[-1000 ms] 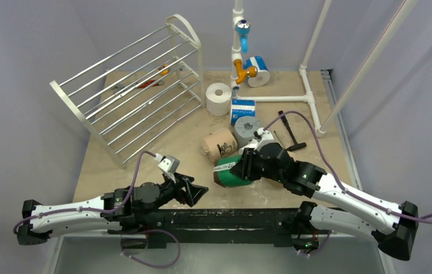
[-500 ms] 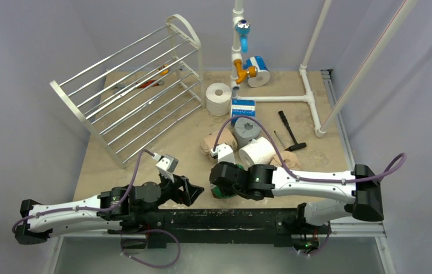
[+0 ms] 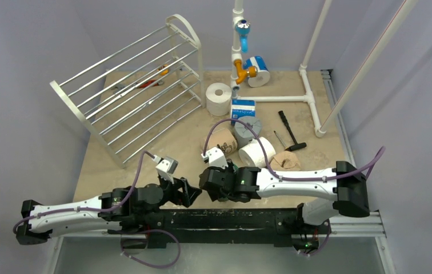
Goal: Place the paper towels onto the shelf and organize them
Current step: Adjust the paper towel at the center of the board.
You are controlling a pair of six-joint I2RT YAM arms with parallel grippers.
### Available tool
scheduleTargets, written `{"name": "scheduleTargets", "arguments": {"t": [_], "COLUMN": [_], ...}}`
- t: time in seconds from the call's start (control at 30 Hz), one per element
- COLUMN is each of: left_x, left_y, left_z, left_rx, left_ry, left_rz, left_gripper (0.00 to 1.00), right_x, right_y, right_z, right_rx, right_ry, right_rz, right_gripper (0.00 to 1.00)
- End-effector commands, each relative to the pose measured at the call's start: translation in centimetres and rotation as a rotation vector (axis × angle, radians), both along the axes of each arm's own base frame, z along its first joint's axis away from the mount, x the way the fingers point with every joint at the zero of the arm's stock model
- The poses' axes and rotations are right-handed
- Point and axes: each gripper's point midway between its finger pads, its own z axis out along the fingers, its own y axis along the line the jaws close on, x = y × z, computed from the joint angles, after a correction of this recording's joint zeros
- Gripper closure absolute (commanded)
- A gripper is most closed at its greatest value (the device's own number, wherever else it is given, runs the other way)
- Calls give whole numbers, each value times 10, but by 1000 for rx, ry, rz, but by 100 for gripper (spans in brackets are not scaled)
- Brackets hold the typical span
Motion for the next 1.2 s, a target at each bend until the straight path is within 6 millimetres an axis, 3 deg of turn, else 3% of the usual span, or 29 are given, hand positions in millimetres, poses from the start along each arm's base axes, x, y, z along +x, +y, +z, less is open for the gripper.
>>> {"name": "scheduleTargets", "arguments": {"t": [0.0,0.2,0.33,0.43,0.5,0.63,0.73,1.17], "left_x": [1,1,1,1,1,1,-1,-7], "left_y": [2,3,2,0,-3,-9,-12,-25], "left_z": [-3,-2,-1,-1,0,-2,-5,-7], "left_rx": [-6,-12,-17,-19,-25,-19,-11,-61], "left_ry": [2,0,-3,-7,-9,-6,5,8], "left_rz": [18,15,12,10,6,-3,-13,-63], "left_gripper": [21,21,21,21,21,20,20,20], "right_x": [-3,-19,-32,-23,-5,33,48,57], "right_y": [13,5,-5,-22,-39,-55,-55,-50], "right_z": [35,63,96,122,126,111,98,53], "right_rx": [106,169,270,343,357,429,481,482], "right_ry": [-5,58,88,28,-10,-21,4,100], "right_rz": [5,53,87,52,-19,-110,-121,-101], "right_gripper": [31,21,19,19,21,28,31,37]}}
